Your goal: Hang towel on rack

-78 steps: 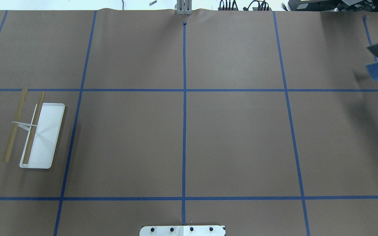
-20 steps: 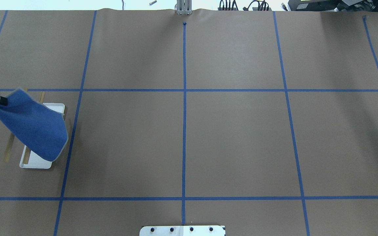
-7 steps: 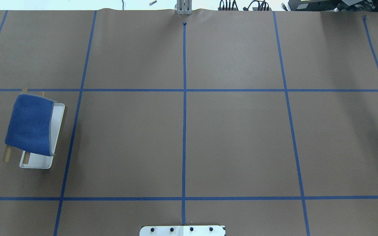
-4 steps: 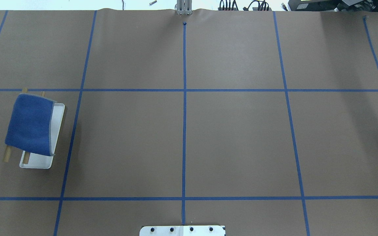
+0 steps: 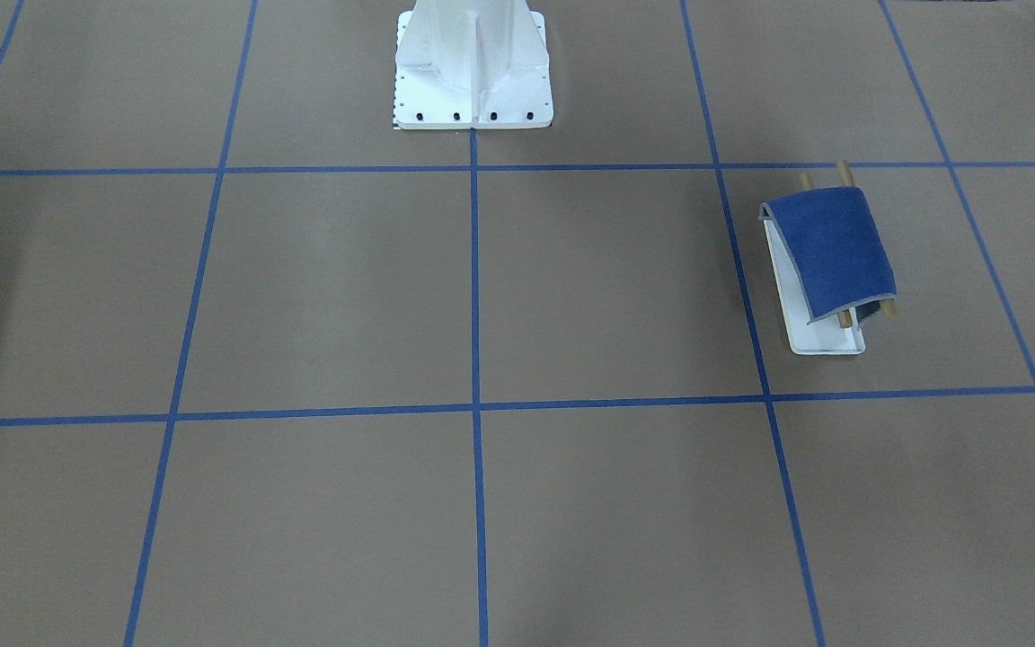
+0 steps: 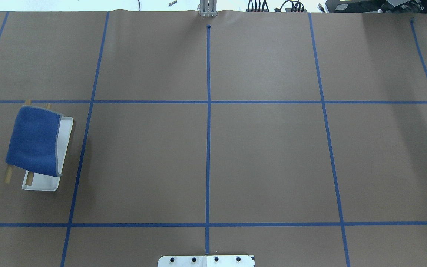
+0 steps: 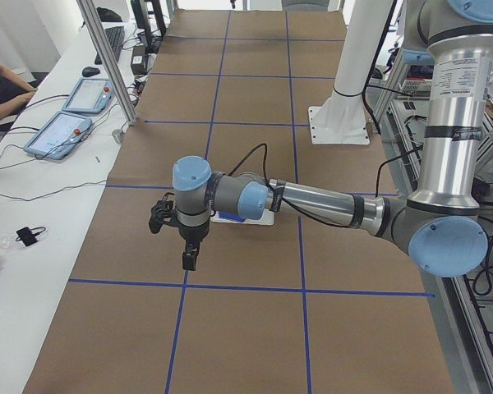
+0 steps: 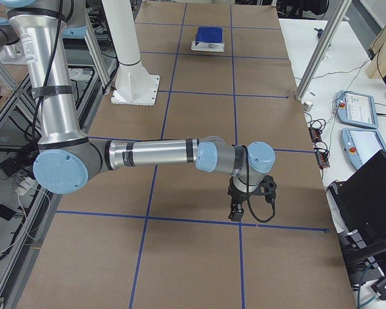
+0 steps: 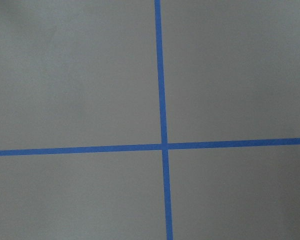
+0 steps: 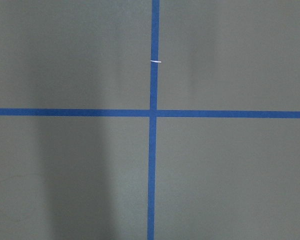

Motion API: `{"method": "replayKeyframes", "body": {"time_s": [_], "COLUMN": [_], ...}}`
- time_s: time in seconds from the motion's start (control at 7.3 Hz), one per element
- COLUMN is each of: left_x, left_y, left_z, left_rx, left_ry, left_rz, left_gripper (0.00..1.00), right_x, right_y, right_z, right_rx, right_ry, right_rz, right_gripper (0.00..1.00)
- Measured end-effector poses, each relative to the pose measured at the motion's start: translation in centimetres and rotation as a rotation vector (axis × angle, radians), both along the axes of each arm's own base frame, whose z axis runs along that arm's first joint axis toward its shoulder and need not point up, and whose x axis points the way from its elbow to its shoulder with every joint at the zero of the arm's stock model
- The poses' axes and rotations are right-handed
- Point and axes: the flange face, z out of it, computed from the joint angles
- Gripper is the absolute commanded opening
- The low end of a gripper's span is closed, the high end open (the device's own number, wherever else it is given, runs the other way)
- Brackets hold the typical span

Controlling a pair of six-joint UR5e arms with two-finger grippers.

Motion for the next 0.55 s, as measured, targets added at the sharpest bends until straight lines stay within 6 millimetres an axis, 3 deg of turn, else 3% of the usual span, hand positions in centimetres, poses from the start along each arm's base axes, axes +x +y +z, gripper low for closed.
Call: {"method": "replayKeyframes", "body": {"time_s": [0.55], "left_x": [-1.8], "left_y": [1.4], "left_z": [2.8], "left_rx": [-0.065], "left_ry": [0.034], "left_rz": [-0.033], "left_gripper": [0.99], "right_x": [0.0], "right_y": [1.3], "right_z": [1.5], "right_rx": [0.013], "right_ry": [-0.002], "right_rz": [0.005], "right_gripper": [1.0]}}
